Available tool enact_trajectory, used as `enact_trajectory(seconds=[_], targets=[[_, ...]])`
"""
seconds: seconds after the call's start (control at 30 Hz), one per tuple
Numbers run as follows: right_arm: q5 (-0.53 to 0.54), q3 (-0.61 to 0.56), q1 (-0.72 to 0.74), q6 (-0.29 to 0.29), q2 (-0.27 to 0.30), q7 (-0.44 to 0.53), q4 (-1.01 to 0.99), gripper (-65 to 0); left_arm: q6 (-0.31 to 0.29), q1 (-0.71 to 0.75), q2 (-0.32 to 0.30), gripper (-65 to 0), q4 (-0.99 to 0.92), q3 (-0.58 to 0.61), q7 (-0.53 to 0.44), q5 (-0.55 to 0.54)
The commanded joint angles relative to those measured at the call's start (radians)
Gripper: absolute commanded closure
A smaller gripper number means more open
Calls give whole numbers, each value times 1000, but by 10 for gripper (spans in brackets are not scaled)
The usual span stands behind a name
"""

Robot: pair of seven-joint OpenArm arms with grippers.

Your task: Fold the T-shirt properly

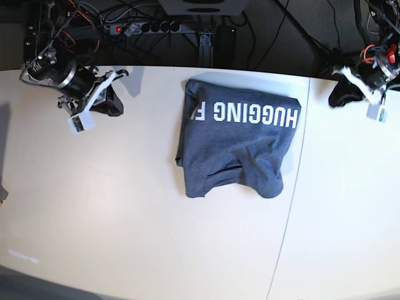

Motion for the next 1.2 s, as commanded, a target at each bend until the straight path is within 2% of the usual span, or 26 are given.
enact_trajectory(seconds=[0.0, 0.1, 0.23, 0.37, 0.4, 0.5, 0.57, 0.7, 0.77, 0.8, 0.9, 0.97, 1.07, 1.17], targets=[[29, 30, -42, 42, 9, 13, 28, 0, -15, 49, -13, 0, 19, -11, -11, -12], [55, 106, -170, 42, 9, 14, 36, 0, -15, 176, -3, 0, 19, -11, -54, 52], [44, 164, -343, 42, 9, 40, 29, 0, -15, 299, 33, 0, -3, -10, -189, 203], [-23, 164, -430, 37, 6, 96, -64, 0, -15, 285, 47, 0, -137, 22, -291, 342], [-38, 164, -427, 34, 5, 101, -113, 0, 15, 262, 46, 0, -190, 43, -304, 390], [-44, 164, -374, 26, 6, 108, -317, 0, 88, 171, 31, 0, -399, 152, -352, 556], [-44, 164, -315, 25, 6, 108, -490, 0, 150, 105, 7, 0, -569, 249, -435, 633], [-74, 164, -169, 18, 6, 134, -867, 0, 365, -53, -7, 0, -926, 448, -656, 780], [-137, 164, -81, 17, 6, 193, -1043, 0, 467, -163, 4, 0, -1108, 551, -697, 826], [-167, 164, -35, 10, 6, 214, -1120, 0, 499, -225, 16, 0, -1196, 602, -695, 824], [-186, 164, 87, 11, 3, 214, -1292, 0, 507, -379, 71, 0, -1413, 733, -692, 819], [-185, 164, 139, 11, -6, 193, -1342, 0, 507, -439, 109, 0, -1487, 804, -681, 805], [-173, 164, 190, 11, -29, 143, -1341, 0, 507, -481, 143, 0, -1498, 877, -642, 758], [-128, 164, 222, 11, -50, 103, -1323, 0, 507, -490, 156, 0, -1480, 911, -647, 744]])
